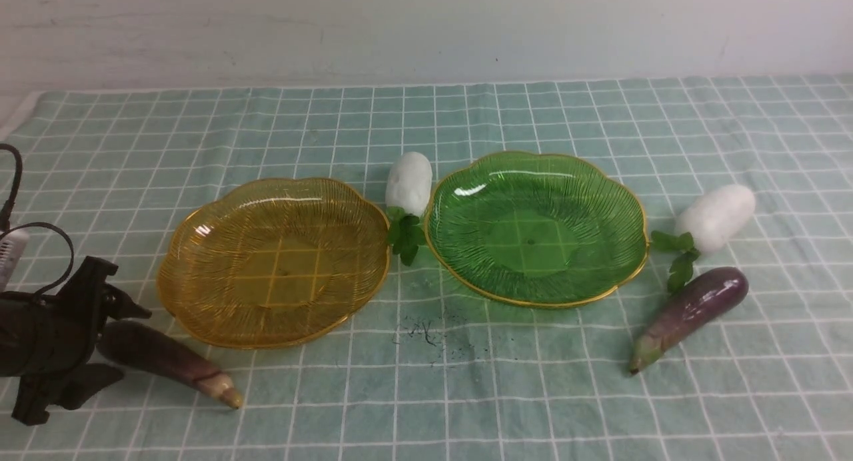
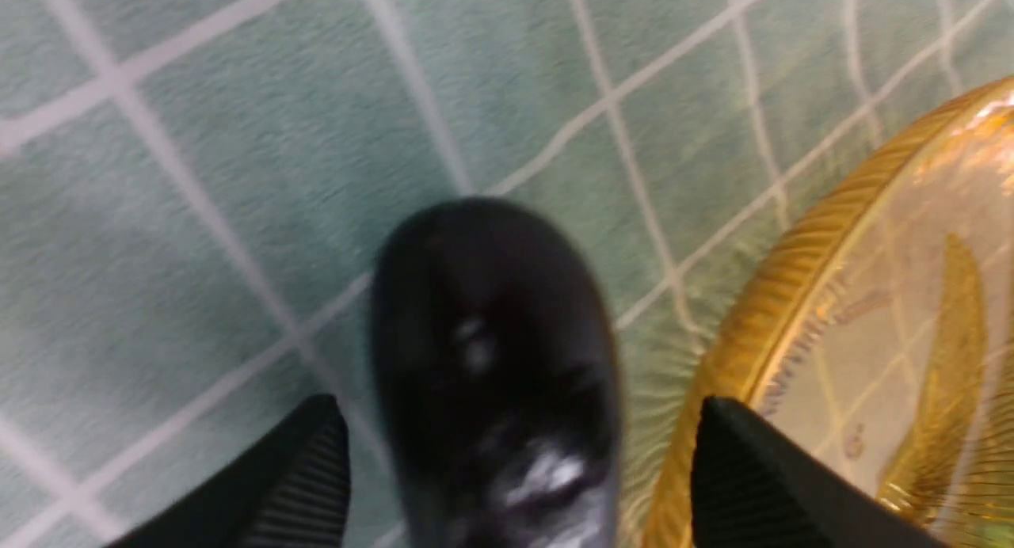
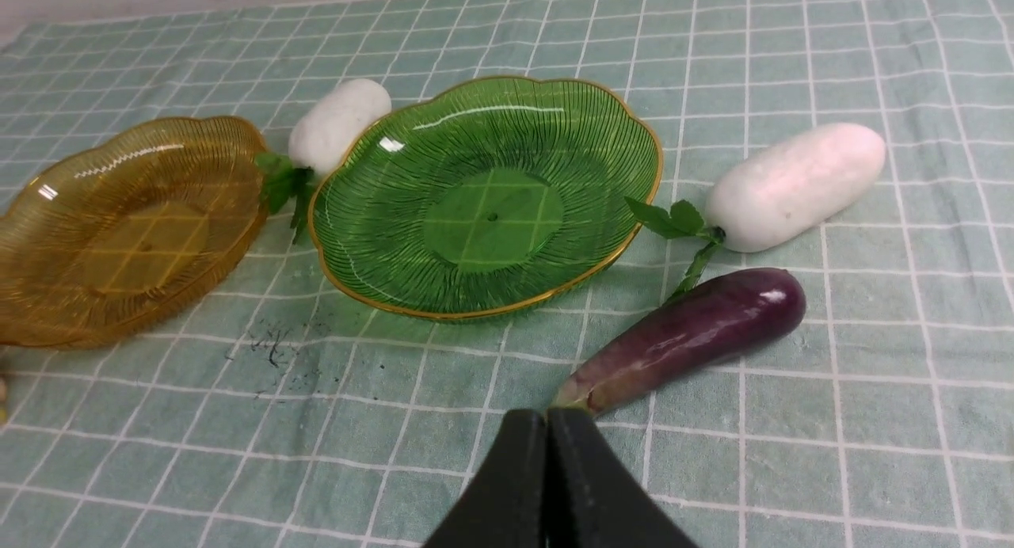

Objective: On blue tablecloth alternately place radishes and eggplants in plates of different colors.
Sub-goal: 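Pick up the eggplant and place it in the yellow plate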

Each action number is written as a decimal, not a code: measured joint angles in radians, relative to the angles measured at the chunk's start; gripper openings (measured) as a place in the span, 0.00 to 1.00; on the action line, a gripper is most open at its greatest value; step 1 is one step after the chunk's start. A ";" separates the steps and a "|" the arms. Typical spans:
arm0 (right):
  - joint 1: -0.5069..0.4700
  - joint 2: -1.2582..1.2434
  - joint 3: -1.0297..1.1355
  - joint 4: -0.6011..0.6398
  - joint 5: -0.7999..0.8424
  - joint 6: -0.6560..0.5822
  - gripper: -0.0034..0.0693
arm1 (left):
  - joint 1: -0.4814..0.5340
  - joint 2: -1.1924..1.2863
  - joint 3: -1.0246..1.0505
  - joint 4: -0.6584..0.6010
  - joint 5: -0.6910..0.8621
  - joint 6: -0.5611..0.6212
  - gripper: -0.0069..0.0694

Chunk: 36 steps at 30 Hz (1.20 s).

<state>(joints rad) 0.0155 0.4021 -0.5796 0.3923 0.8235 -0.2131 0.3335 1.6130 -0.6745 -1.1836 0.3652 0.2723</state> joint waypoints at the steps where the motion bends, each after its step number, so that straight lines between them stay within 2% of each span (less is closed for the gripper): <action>1: 0.000 0.000 0.000 0.002 0.000 0.000 0.03 | 0.000 0.000 -0.003 -0.022 -0.001 0.038 0.77; 2: 0.000 0.000 0.000 0.002 0.000 0.000 0.03 | 0.000 0.000 -0.003 -0.026 -0.001 0.038 0.77; 4: 0.000 0.000 0.000 0.002 0.000 0.000 0.03 | 0.000 0.002 -0.007 -0.090 -0.006 0.136 0.77; 14: 0.000 0.000 0.000 0.018 0.000 0.000 0.03 | 0.000 0.070 -0.011 -0.122 0.026 0.161 0.76; 18: 0.000 0.000 0.000 0.022 0.000 0.000 0.03 | 0.001 0.080 -0.015 -0.111 0.028 0.162 0.58; 19: 0.000 0.000 0.000 0.022 0.000 0.000 0.03 | 0.001 0.081 -0.016 -0.104 0.030 0.162 0.57; 24: 0.000 0.000 0.000 0.022 0.000 0.000 0.03 | 0.008 0.069 -0.019 0.000 0.058 0.158 0.58; 28: 0.000 0.007 -0.004 0.021 0.001 0.024 0.03 | 0.073 -0.021 -0.015 0.178 0.123 0.158 0.58; 31: 0.000 0.041 -0.033 0.003 0.042 0.054 0.03 | 0.106 -0.102 -0.015 0.223 0.133 0.165 0.58; 36: 0.000 0.180 -0.144 -0.082 0.163 0.105 0.03 | 0.104 -0.246 -0.073 0.265 0.214 0.285 0.58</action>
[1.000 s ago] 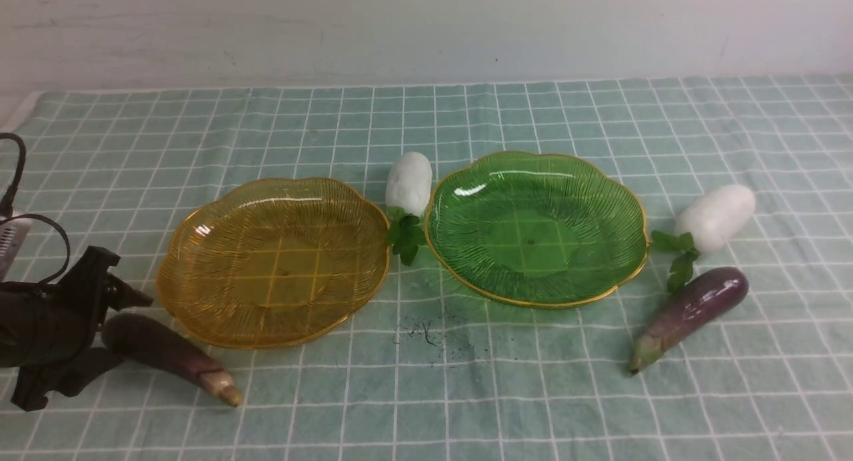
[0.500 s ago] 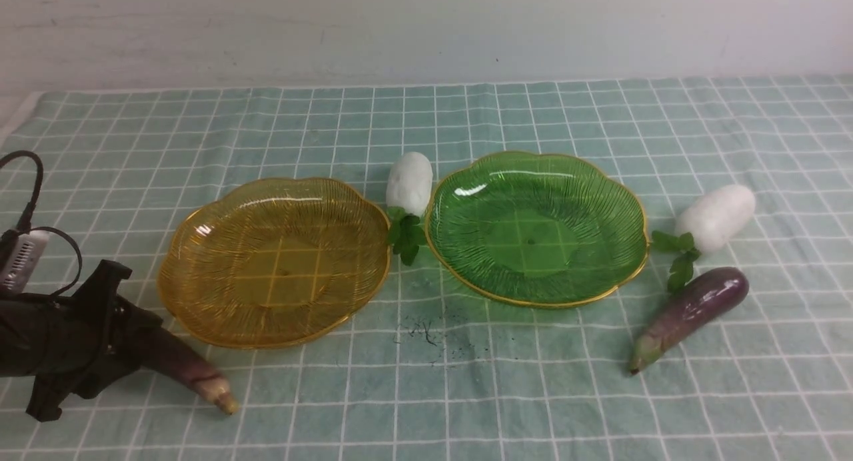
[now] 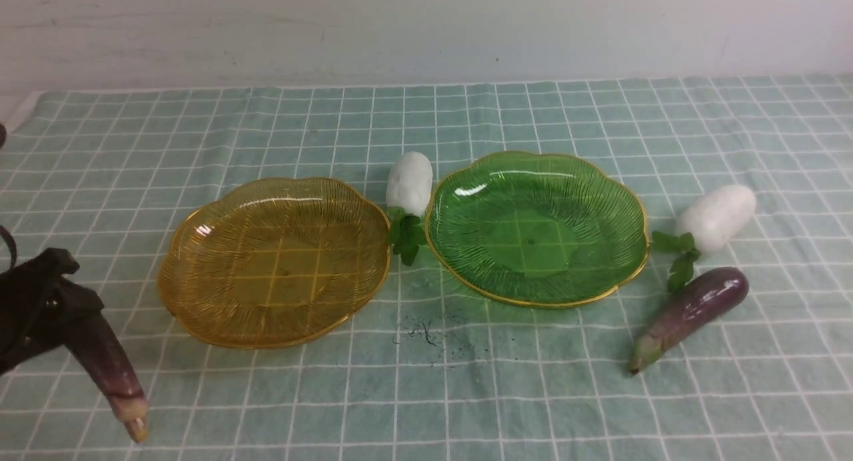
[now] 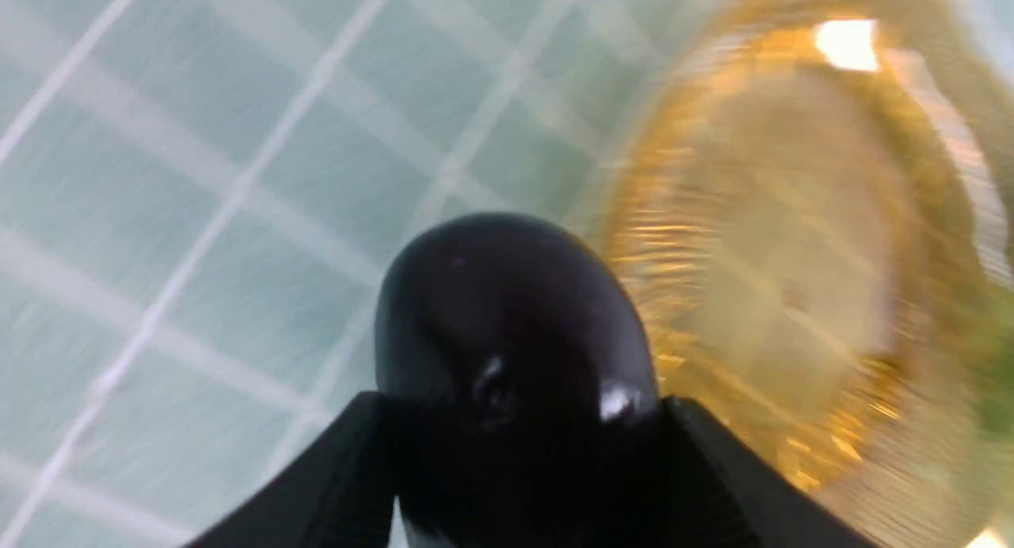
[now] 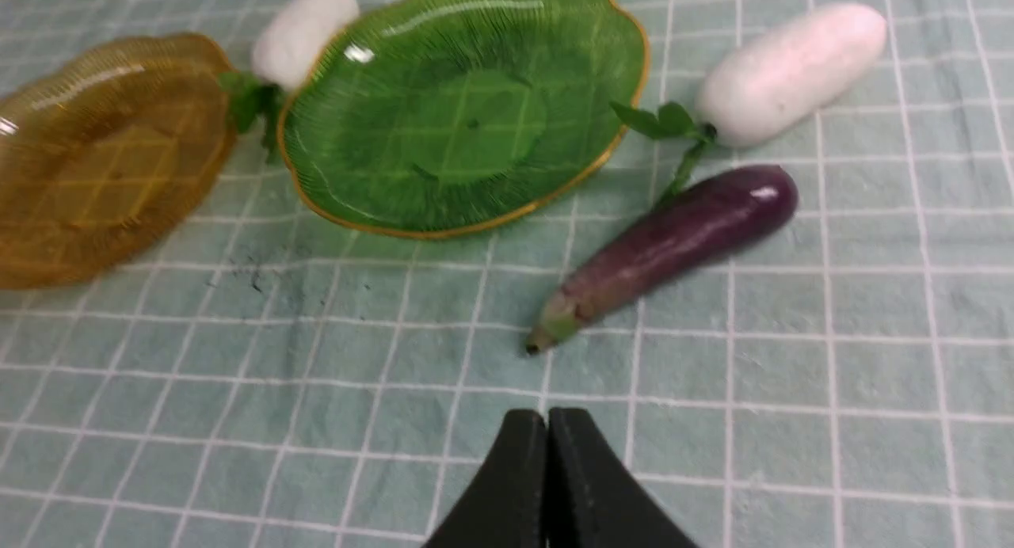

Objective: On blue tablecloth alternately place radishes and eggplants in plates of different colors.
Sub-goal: 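Pick up the eggplant and place it in the yellow plate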

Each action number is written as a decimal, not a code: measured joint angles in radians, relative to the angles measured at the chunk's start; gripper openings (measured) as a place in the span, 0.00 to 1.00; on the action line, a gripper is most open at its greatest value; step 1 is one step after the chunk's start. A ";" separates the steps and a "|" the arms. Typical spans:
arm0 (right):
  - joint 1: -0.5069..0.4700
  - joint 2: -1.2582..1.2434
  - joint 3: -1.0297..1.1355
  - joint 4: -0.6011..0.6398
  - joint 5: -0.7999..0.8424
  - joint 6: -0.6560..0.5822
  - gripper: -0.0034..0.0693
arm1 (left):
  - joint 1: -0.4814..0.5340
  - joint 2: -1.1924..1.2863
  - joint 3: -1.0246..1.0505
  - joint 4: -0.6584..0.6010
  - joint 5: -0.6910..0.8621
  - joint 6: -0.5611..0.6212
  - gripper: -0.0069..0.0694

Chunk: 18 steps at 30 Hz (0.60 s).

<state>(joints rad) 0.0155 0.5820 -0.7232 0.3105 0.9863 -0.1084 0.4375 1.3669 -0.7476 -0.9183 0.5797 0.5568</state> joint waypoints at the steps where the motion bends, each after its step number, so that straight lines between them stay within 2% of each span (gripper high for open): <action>1: 0.000 0.036 -0.028 -0.019 0.022 0.009 0.03 | -0.009 -0.009 -0.019 0.000 0.019 0.015 0.58; 4: 0.000 0.125 -0.091 -0.055 0.070 0.022 0.03 | -0.060 -0.037 -0.110 0.000 0.093 0.061 0.58; 7: 0.000 0.276 -0.180 -0.084 0.125 0.036 0.03 | -0.164 -0.029 -0.248 0.024 0.142 0.102 0.58; 9: 0.000 0.402 -0.238 -0.094 0.133 0.041 0.03 | -0.256 -0.007 -0.344 0.078 0.154 0.111 0.58; 12: -0.027 0.504 -0.281 -0.092 0.133 0.043 0.03 | -0.339 0.038 -0.422 0.150 0.159 0.111 0.58; 14: -0.089 0.637 -0.325 -0.045 0.132 0.043 0.03 | -0.404 0.098 -0.478 0.217 0.159 0.107 0.58; 18: -0.149 0.797 -0.358 0.055 0.124 0.046 0.03 | -0.458 0.178 -0.525 0.265 0.157 0.103 0.58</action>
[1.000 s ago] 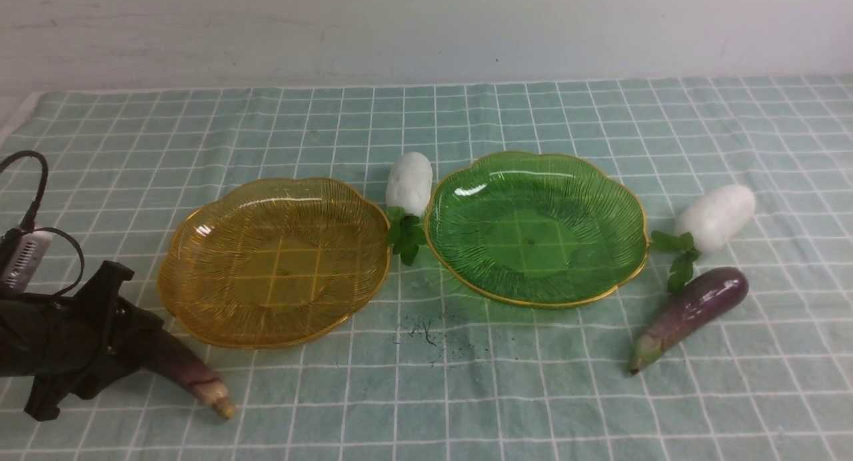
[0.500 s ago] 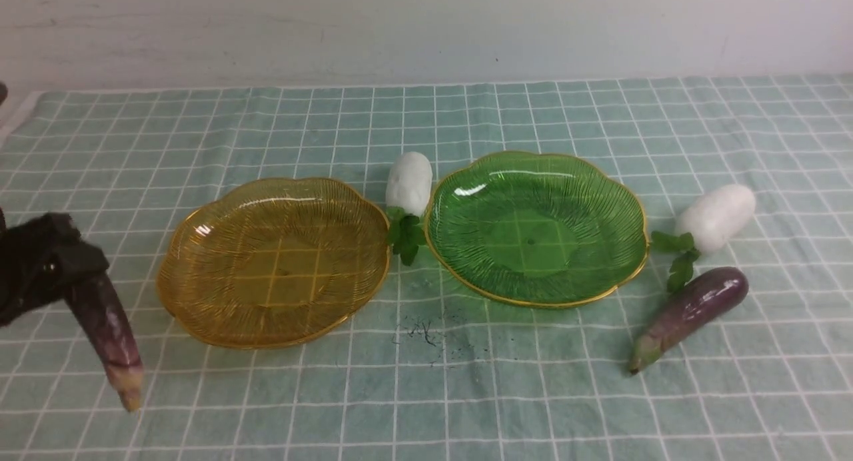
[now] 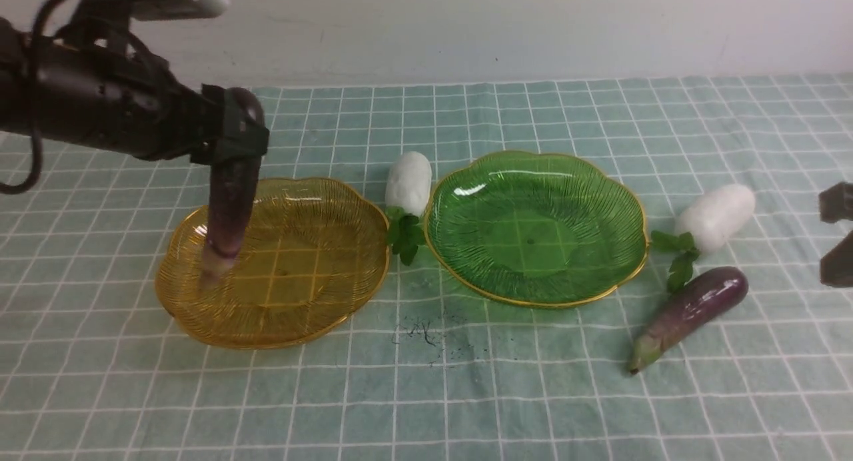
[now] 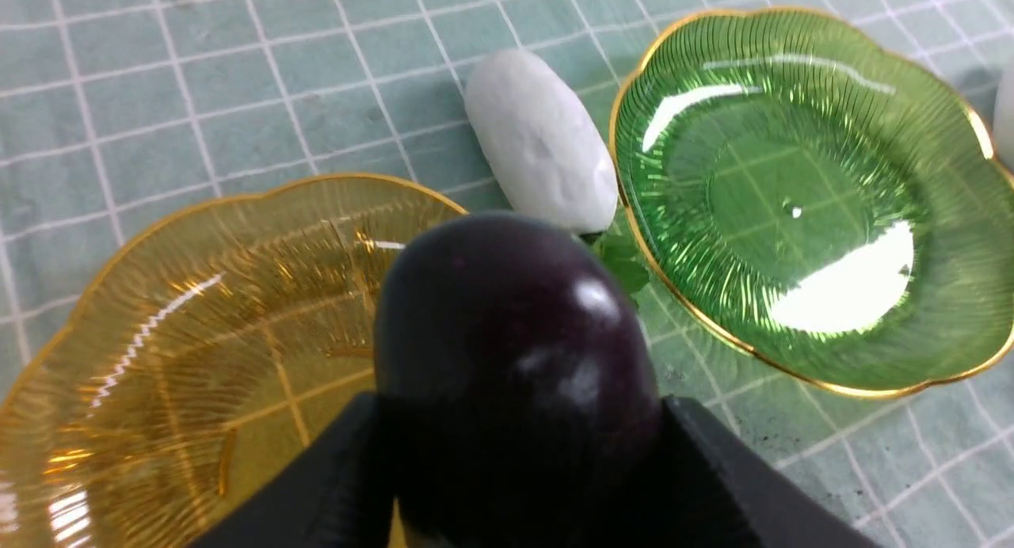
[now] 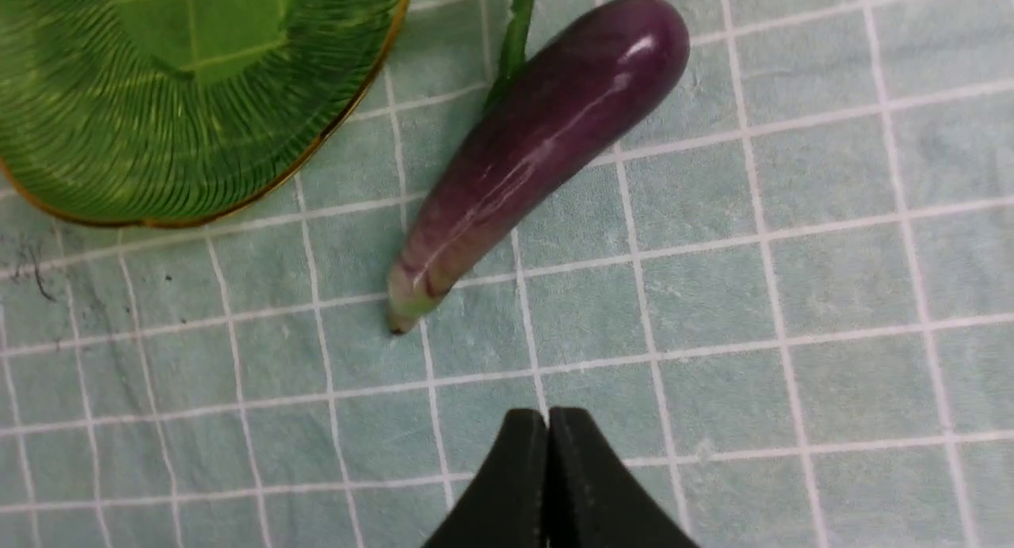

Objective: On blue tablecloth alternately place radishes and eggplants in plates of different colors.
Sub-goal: 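Pick up the eggplant and place it in the yellow plate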

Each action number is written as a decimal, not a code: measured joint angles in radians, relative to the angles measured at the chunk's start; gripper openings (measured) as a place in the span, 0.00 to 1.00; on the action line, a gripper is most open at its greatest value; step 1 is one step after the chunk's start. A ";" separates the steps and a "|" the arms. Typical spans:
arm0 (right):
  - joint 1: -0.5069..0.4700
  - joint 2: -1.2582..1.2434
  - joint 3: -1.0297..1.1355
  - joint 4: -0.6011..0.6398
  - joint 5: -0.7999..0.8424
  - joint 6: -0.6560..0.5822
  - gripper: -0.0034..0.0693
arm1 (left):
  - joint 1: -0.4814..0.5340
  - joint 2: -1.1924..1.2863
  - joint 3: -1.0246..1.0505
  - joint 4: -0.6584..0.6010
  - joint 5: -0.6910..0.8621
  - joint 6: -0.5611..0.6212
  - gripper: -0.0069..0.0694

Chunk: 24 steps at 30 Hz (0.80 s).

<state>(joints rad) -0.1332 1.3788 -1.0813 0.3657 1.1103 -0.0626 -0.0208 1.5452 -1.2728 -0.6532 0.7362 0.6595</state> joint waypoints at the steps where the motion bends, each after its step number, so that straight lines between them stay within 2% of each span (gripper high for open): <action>1: -0.004 0.062 -0.007 0.042 -0.016 0.003 0.03 | -0.017 0.047 -0.016 0.017 -0.012 0.003 0.58; 5: -0.004 0.158 -0.010 0.115 -0.074 -0.002 0.07 | -0.034 0.129 -0.040 0.035 -0.045 0.007 0.58; 9: -0.005 0.258 -0.011 0.163 -0.162 -0.020 0.21 | -0.039 0.202 -0.048 0.053 -0.116 0.007 0.58; 13: 0.001 0.347 -0.018 0.179 -0.241 -0.023 0.46 | -0.039 0.254 -0.048 0.101 -0.188 0.007 0.58; 14: 0.003 0.354 -0.019 0.181 -0.244 -0.023 0.48 | -0.039 0.256 -0.048 0.103 -0.192 0.007 0.58; 15: 0.009 0.373 -0.023 0.186 -0.258 -0.023 0.56 | -0.039 0.266 -0.048 0.112 -0.204 0.007 0.58; 16: 0.013 0.383 -0.027 0.188 -0.262 -0.023 0.61 | -0.039 0.274 -0.048 0.115 -0.212 0.007 0.58; 17: 0.027 0.414 -0.038 0.196 -0.277 -0.023 0.73 | -0.039 0.283 -0.048 0.119 -0.229 0.006 0.58; 18: 0.033 0.426 -0.042 0.199 -0.283 -0.023 0.77 | -0.039 0.288 -0.048 0.120 -0.234 0.005 0.58; 20: 0.039 0.464 -0.049 0.214 -0.288 -0.023 0.89 | -0.039 0.294 -0.048 0.121 -0.243 0.004 0.64; 24: 0.040 0.489 -0.052 0.212 -0.290 -0.021 0.92 | -0.039 0.294 -0.049 0.121 -0.244 -0.003 0.75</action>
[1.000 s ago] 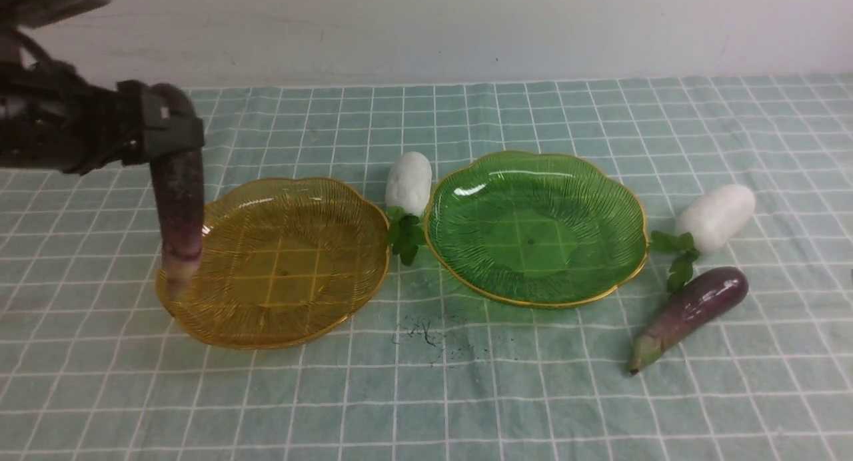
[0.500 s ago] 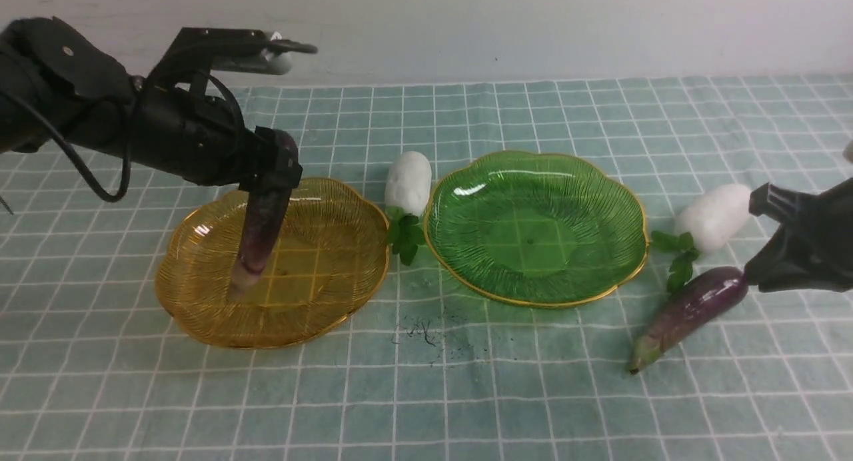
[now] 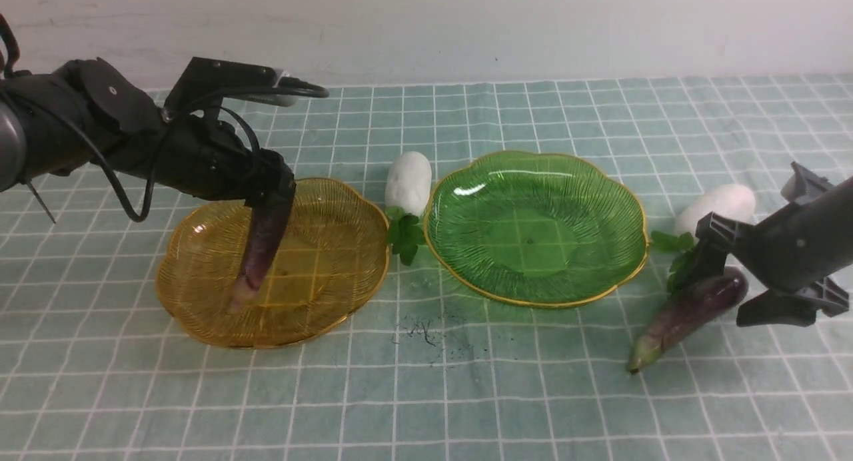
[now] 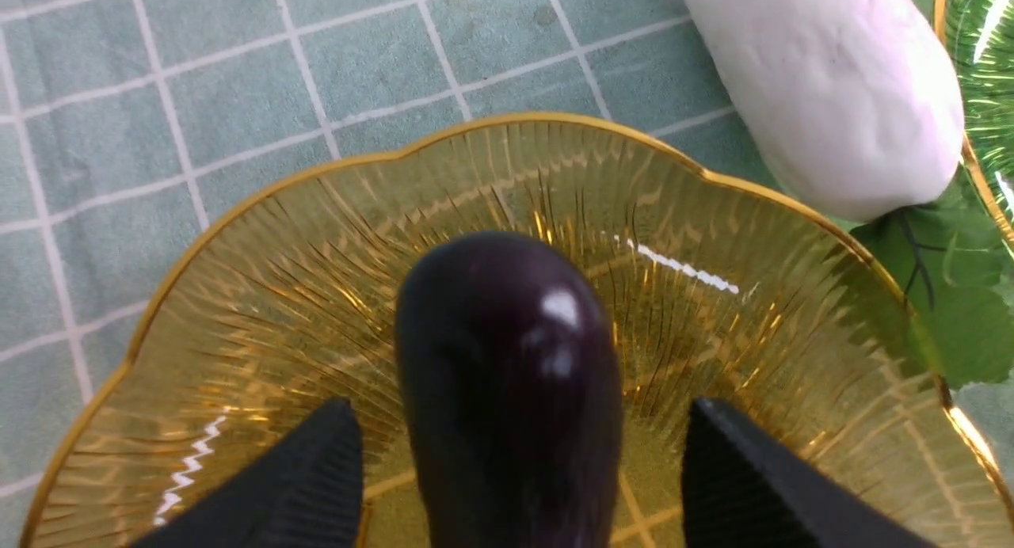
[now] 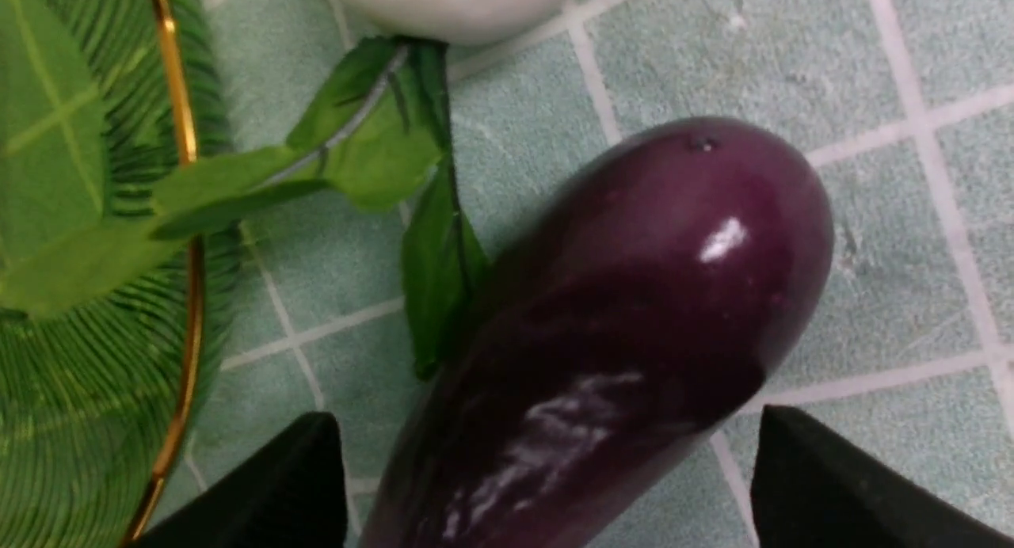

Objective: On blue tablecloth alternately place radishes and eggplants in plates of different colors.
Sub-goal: 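Pick up the eggplant and place it in the yellow plate, then pick up the eggplant and place it on the yellow plate with the right gripper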

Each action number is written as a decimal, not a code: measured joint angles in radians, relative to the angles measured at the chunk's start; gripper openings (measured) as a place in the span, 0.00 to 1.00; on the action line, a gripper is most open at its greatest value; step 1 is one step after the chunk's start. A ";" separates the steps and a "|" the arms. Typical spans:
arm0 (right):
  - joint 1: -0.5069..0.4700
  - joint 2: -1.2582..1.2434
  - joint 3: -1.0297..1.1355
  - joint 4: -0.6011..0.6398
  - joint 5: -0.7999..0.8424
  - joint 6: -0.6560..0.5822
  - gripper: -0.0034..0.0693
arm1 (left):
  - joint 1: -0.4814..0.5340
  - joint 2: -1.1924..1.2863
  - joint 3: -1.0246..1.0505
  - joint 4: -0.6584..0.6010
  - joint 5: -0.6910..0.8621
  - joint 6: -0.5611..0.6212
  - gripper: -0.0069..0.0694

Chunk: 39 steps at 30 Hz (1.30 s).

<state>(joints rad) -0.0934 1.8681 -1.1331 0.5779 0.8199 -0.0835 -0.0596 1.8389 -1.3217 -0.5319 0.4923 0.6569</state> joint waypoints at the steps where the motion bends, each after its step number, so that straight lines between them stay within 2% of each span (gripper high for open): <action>1: 0.000 0.006 0.000 -0.001 -0.005 0.002 0.92 | 0.000 0.000 -0.001 0.000 0.000 -0.001 0.79; 3: 0.000 0.016 -0.003 -0.007 -0.023 0.016 0.89 | 0.000 -0.002 -0.007 0.000 0.011 -0.017 0.84; 4: 0.000 0.017 -0.003 -0.007 -0.023 0.016 0.89 | 0.000 -0.002 -0.008 0.000 0.011 -0.019 0.85; 7: 0.000 0.028 -0.004 -0.019 -0.039 0.026 0.77 | 0.000 -0.022 -0.022 0.001 0.054 -0.081 0.83; 10: 0.000 0.031 -0.005 -0.040 -0.041 0.027 0.56 | 0.000 -0.049 -0.036 0.009 0.090 -0.135 0.75; 11: 0.000 0.031 -0.005 -0.049 -0.040 0.028 0.53 | 0.000 -0.066 -0.043 0.013 0.106 -0.158 0.68; 15: -0.012 0.002 -0.005 -0.115 0.013 0.028 0.54 | 0.000 -0.151 -0.051 0.040 0.147 -0.213 0.39; 16: -0.022 -0.021 -0.005 -0.134 0.040 0.028 0.54 | 0.000 -0.178 -0.052 0.057 0.166 -0.224 0.28; 17: -0.022 -0.021 -0.005 -0.134 0.040 0.028 0.54 | 0.000 -0.189 -0.052 0.065 0.174 -0.229 0.26; 18: -0.041 -0.079 -0.005 -0.153 0.092 0.028 0.54 | 0.000 -0.240 -0.052 0.107 0.213 -0.250 0.14; 19: -0.051 -0.135 -0.005 -0.154 0.123 0.027 0.54 | 0.000 -0.272 -0.052 0.133 0.239 -0.268 0.12; 22: -0.048 -0.248 -0.005 -0.134 0.155 0.004 0.54 | 0.000 -0.321 -0.052 0.191 0.284 -0.319 0.09; 23: -0.027 -0.311 -0.005 -0.087 0.161 -0.021 0.54 | 0.000 -0.357 -0.052 0.243 0.321 -0.366 0.08; 25: 0.053 -0.374 -0.023 0.027 0.165 -0.078 0.54 | 0.010 -0.415 -0.042 0.312 0.380 -0.445 0.08; 26: 0.062 -0.376 -0.026 0.035 0.166 -0.083 0.54 | 0.013 -0.424 -0.038 0.319 0.387 -0.456 0.08; 29: 0.188 -0.359 -0.085 0.095 0.157 -0.134 0.54 | 0.044 -0.484 0.002 0.343 0.403 -0.489 0.08; 30: 0.241 -0.334 -0.112 0.096 0.149 -0.125 0.54 | 0.069 -0.508 0.024 0.347 0.403 -0.492 0.08; 33: 0.291 -0.284 -0.146 0.066 0.150 -0.079 0.54 | 0.117 -0.551 0.065 0.352 0.424 -0.498 0.08; 39: 0.293 -0.250 -0.155 -0.032 0.119 -0.035 0.54 | 0.170 -0.592 0.084 0.345 0.437 -0.487 0.08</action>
<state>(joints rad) 0.1999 1.6179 -1.2878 0.5458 0.9388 -0.1182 0.1107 1.2469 -1.2381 -0.1865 0.9294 0.1699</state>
